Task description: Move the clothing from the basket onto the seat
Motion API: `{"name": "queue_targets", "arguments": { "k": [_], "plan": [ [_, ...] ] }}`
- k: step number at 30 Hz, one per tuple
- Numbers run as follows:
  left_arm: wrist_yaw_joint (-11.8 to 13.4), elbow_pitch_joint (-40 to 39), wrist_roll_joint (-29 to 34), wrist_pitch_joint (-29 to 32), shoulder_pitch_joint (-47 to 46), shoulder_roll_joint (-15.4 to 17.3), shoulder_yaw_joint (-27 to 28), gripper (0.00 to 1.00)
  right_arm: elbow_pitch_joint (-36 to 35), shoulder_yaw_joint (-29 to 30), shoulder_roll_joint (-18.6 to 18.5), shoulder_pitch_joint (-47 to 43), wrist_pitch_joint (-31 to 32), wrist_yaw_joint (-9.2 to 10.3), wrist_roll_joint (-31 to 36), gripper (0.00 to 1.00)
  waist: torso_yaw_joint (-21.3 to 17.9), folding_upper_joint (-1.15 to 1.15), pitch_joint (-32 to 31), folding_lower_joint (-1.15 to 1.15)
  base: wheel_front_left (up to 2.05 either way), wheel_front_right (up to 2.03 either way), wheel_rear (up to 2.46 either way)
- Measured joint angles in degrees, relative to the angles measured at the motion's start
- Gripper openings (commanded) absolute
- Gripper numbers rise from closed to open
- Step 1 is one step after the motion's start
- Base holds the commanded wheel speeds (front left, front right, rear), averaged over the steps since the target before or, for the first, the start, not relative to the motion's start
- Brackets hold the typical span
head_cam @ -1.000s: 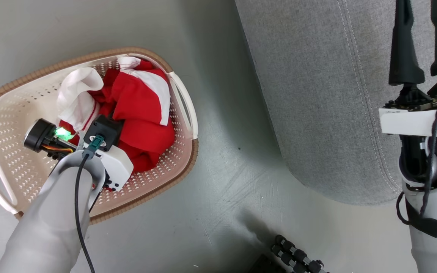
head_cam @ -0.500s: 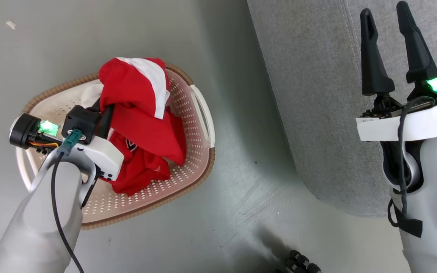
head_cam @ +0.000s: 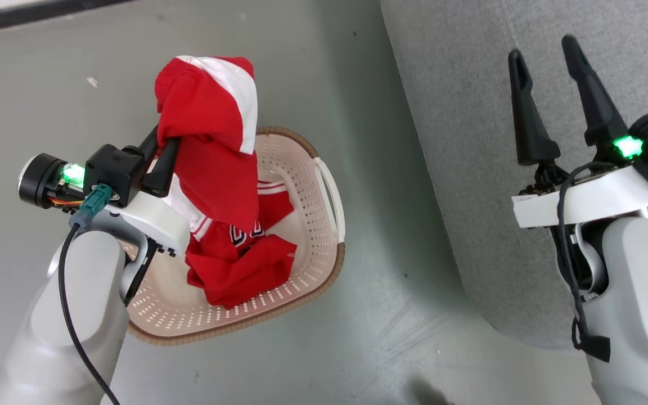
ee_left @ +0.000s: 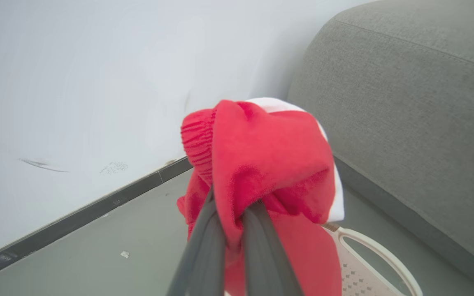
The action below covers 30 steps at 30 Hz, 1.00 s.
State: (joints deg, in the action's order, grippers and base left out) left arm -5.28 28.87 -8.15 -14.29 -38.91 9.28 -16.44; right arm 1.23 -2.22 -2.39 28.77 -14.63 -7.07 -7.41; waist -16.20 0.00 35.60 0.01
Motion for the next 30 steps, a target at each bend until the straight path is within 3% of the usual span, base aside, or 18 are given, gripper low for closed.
{"name": "queue_targets", "arguments": {
  "k": [14,23,30],
  "plan": [
    [-1.8,-5.0,-4.1,4.1,0.8,0.0,-3.7,0.0,3.5,-1.6,-0.5,-5.4,0.0,0.0,3.6,1.0,3.9,0.0,-9.4,0.0,0.0,0.0,0.0],
    [-1.9,-9.7,-7.6,8.3,0.8,0.3,-6.7,0.0,5.6,-6.6,-3.5,-8.8,0.0,0.0,4.0,1.0,6.1,0.0,-15.7,0.0,0.0,0.0,0.0],
    [-1.9,-14.1,-11.9,12.0,0.8,0.4,-12.4,0.0,7.4,-11.9,-6.9,-11.2,0.0,0.0,4.6,1.0,7.6,0.0,-20.4,0.0,0.0,0.0,0.0]
  ]
}}
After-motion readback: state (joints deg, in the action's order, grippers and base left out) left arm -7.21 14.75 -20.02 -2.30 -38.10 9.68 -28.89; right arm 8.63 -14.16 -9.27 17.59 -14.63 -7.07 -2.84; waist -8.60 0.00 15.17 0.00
